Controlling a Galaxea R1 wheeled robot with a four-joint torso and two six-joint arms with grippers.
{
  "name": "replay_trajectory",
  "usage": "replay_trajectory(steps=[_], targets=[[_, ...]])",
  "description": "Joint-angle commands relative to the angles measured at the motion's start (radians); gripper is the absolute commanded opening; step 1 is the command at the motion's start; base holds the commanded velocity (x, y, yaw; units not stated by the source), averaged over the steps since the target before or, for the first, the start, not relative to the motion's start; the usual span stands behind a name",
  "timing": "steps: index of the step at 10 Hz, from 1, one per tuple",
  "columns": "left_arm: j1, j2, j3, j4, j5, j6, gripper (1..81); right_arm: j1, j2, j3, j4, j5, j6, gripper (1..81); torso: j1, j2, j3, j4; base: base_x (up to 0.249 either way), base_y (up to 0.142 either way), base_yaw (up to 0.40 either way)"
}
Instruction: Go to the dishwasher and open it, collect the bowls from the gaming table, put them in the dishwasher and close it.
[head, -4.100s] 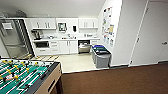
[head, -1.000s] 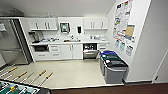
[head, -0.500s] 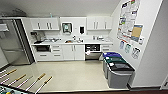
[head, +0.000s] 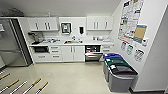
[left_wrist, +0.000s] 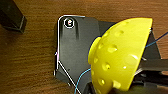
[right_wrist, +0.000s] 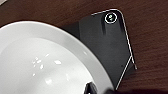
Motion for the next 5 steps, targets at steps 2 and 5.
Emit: replay_trajectory(steps=[2,5], targets=[[-0.043,-0.019,-0.003,-0.002,0.036,0.001,1.0,0.039,-0.013,0.010,-0.017,-0.058,-0.002,1.0,0.000,0.000,0.000,0.000,0.205,0.000,0.000],[-0.043,-0.018,-0.003,-0.002,0.036,0.001,1.0,0.039,-0.013,0.010,-0.018,-0.058,-0.002,1.0,0.000,0.000,0.000,0.000,0.205,0.000,0.000]])
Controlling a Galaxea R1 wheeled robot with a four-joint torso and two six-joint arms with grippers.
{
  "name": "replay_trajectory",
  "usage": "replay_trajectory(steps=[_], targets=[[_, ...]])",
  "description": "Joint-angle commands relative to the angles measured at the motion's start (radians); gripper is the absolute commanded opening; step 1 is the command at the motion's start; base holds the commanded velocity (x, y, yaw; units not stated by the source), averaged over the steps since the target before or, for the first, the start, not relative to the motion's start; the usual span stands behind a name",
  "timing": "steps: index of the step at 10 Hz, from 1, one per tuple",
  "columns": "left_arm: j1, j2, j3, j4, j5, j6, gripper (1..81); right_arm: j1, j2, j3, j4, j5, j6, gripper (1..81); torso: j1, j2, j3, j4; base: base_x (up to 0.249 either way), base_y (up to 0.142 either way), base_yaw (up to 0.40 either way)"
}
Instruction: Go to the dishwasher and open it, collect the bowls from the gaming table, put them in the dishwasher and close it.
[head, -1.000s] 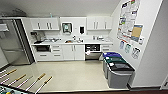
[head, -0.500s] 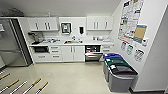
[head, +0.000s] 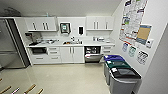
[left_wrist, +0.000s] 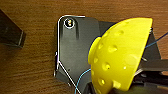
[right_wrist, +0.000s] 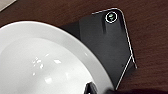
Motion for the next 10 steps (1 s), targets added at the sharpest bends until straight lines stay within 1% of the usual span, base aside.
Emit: replay_trajectory(steps=[1,5,10], targets=[[-0.043,-0.018,-0.003,-0.002,0.036,0.001,1.0,0.041,-0.013,0.006,-0.017,-0.058,-0.002,1.0,0.000,0.000,0.000,0.000,0.205,0.000,0.000],[-0.043,-0.021,-0.003,-0.004,0.034,0.001,1.0,0.044,-0.013,0.006,-0.019,-0.058,-0.002,1.0,0.000,0.000,0.000,0.000,0.205,0.000,0.000],[-0.043,-0.024,-0.003,-0.004,0.034,-0.007,1.0,0.047,-0.014,0.003,-0.025,-0.058,-0.002,1.0,0.000,0.000,0.000,0.000,0.205,0.000,0.000]])
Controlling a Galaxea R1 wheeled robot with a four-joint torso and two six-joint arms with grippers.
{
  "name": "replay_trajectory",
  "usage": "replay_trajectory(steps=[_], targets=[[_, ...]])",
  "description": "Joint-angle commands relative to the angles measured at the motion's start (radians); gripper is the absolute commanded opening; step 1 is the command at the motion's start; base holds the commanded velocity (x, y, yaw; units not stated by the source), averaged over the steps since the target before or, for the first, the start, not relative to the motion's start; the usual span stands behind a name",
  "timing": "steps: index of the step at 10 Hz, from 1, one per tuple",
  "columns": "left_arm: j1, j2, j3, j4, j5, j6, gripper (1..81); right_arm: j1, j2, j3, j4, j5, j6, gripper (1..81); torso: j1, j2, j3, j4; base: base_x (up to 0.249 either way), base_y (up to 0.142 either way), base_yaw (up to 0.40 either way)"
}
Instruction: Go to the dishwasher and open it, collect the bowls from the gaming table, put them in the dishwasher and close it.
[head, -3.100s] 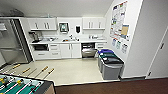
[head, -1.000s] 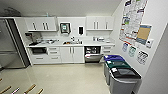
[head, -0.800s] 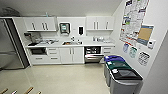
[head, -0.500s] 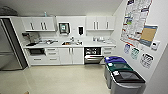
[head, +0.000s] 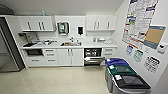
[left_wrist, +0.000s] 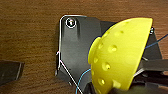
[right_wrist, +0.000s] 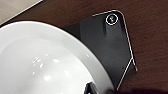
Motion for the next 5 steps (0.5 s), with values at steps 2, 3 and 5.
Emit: replay_trajectory(steps=[2,3,5], targets=[[-0.044,-0.019,-0.003,-0.001,0.033,0.002,1.0,0.043,-0.016,0.005,-0.020,-0.060,-0.002,1.0,0.000,0.000,0.000,0.000,0.205,0.000,0.000],[-0.044,-0.019,-0.003,-0.001,0.033,0.002,1.0,0.043,-0.016,0.005,-0.020,-0.059,-0.002,1.0,0.000,0.000,0.000,0.000,0.205,0.000,0.000],[-0.044,-0.019,-0.003,-0.001,0.033,0.002,1.0,0.043,-0.012,0.005,-0.021,-0.060,-0.002,1.0,0.000,0.000,0.000,0.000,0.205,0.000,0.000]])
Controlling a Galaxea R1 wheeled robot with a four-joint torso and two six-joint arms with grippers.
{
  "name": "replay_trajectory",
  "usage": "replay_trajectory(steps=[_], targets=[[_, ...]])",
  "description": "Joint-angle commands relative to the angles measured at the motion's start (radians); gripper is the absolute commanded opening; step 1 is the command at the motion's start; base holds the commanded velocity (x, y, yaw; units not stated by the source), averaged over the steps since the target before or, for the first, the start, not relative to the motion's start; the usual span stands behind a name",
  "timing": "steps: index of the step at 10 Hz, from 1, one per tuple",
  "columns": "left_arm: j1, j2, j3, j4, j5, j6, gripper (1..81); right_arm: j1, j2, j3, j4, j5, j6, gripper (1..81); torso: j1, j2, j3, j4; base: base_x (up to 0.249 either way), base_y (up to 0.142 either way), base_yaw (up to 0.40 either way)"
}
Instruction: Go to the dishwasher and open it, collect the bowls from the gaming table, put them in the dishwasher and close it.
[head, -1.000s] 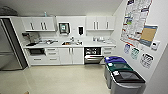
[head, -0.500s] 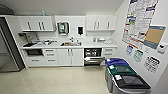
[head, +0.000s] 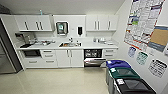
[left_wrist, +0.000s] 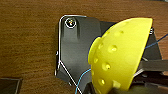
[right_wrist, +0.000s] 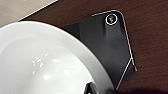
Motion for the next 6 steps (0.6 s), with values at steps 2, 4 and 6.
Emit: replay_trajectory(steps=[2,4,6], targets=[[-0.043,-0.017,-0.003,-0.002,0.034,0.002,1.0,0.041,-0.014,0.008,-0.019,-0.059,-0.002,1.0,0.000,0.000,0.000,0.000,0.205,0.000,0.000],[-0.043,-0.017,-0.003,-0.002,0.034,0.002,1.0,0.042,-0.016,0.008,-0.017,-0.059,-0.002,1.0,0.000,0.000,0.000,0.000,0.205,0.000,0.000],[-0.043,-0.017,-0.003,-0.002,0.034,0.002,1.0,0.042,-0.014,0.008,-0.019,-0.059,-0.002,1.0,0.000,0.000,0.000,0.000,0.205,0.000,0.000]])
